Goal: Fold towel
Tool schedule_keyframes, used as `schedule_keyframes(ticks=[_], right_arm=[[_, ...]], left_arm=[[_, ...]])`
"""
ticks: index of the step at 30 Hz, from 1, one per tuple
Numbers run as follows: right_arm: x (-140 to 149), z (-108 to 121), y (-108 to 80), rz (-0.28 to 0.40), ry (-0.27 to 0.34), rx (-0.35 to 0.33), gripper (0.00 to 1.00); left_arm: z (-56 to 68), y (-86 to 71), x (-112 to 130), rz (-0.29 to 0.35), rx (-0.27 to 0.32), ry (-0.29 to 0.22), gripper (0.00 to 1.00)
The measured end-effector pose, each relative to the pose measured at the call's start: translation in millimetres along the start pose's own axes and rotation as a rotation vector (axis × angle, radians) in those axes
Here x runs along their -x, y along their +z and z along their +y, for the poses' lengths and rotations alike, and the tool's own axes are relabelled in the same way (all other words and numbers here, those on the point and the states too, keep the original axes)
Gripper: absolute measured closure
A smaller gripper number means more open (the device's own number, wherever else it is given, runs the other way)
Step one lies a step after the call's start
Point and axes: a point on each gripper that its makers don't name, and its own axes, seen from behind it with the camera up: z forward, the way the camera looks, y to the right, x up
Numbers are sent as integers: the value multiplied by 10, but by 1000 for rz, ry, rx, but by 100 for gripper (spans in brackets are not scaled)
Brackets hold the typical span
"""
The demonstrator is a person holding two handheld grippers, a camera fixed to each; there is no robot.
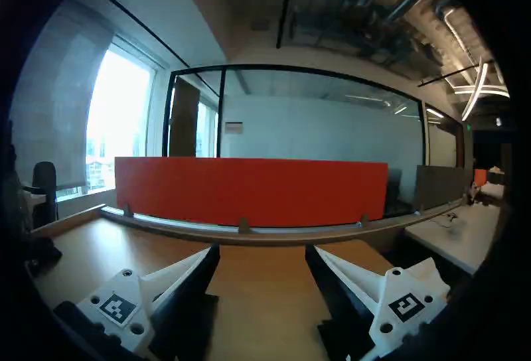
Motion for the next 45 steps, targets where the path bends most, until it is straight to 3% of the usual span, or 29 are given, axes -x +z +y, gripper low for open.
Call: schedule_keyframes(ticks=[9, 18, 24, 31, 45], right_arm=[[364, -301, -70, -76, -65, -125, 0], [574, -605, -138, -179, -171, -293, 0], [686, -727, -168, -246, -210, -378, 0], [817, -852, -223, -312, -233, -457, 0], [1236, -1099, -285, -394, -270, -553, 0]], left_arm=[[281, -25, 87, -79, 130, 73, 3], [682, -110, 239, -156, 320, 140, 3], [934, -142, 333, -187, 428, 185, 3], [1080, -149, 522, -239, 487, 211, 3], [1269, -236, 1008, -315, 542, 248, 3]])
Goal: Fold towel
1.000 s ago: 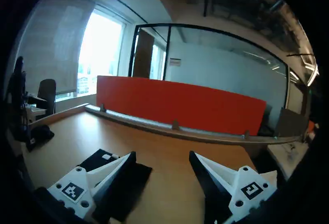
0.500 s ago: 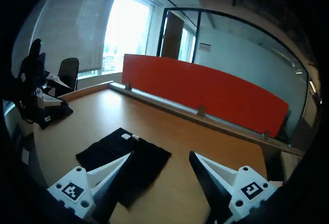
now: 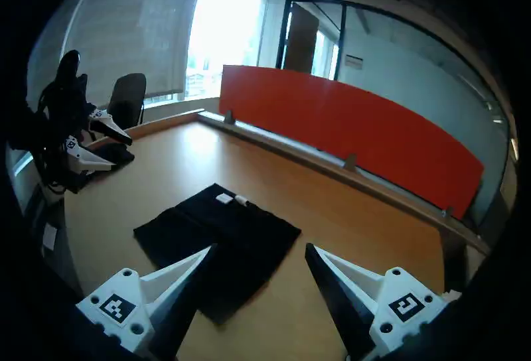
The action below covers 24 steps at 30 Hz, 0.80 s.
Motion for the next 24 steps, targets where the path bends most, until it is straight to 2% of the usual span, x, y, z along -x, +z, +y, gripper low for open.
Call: schedule_keyframes(ticks=[15, 24], right_arm=[[431, -279, 277, -94, -15, -70, 0], [722, -423, 455, -151, 0, -99, 0]], left_arm=[[142, 241, 511, -101, 50, -30, 3], [188, 391, 880, -185, 80, -84, 3]])
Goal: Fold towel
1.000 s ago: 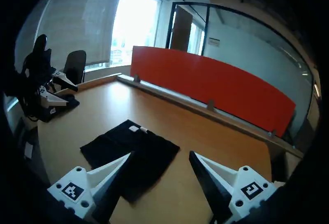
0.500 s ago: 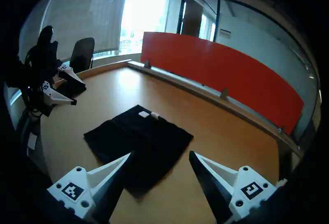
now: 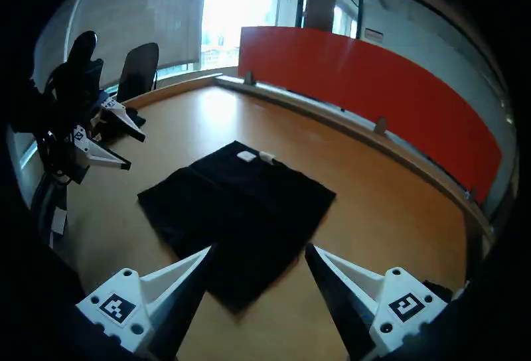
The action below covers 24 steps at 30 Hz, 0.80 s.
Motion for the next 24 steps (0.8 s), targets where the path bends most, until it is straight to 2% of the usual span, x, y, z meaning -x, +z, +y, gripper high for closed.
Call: schedule_keyframes(ticks=[6, 15, 24], right_arm=[[201, -76, 129, -42, 17, -22, 0], [530, -166, 256, -114, 11, -51, 0], [770, -217, 314, -162, 10, -75, 0]], left_arm=[[13, 140, 211, -53, 18, -16, 3], [17, 308, 458, -119, 29, -37, 3], [125, 404, 631, -166, 56, -35, 3]])
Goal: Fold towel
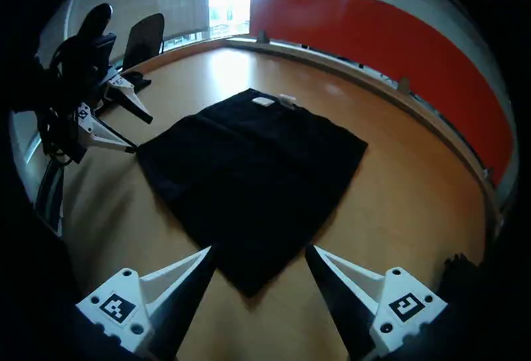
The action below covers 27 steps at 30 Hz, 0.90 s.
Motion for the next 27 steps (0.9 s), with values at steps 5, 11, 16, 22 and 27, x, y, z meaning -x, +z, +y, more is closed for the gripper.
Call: schedule_keyframes(ticks=[5, 11, 16, 22, 27], right_arm=[[126, 1, 20, -28, 3, -9, 0], [201, -12, 26, -42, -2, -23, 2], [245, -19, 36, -50, -9, -34, 5], [273, -22, 34, -52, -14, -45, 11], [276, -14, 21, -50, -18, -50, 17]], left_arm=[[53, 50, 67, -20, 10, 5, 3], [70, 101, 130, -43, 10, 3, 3], [64, 140, 185, -60, 2, 5, 3], [71, 177, 218, -69, -8, 31, 4], [61, 192, 228, -73, -20, 57, 7]])
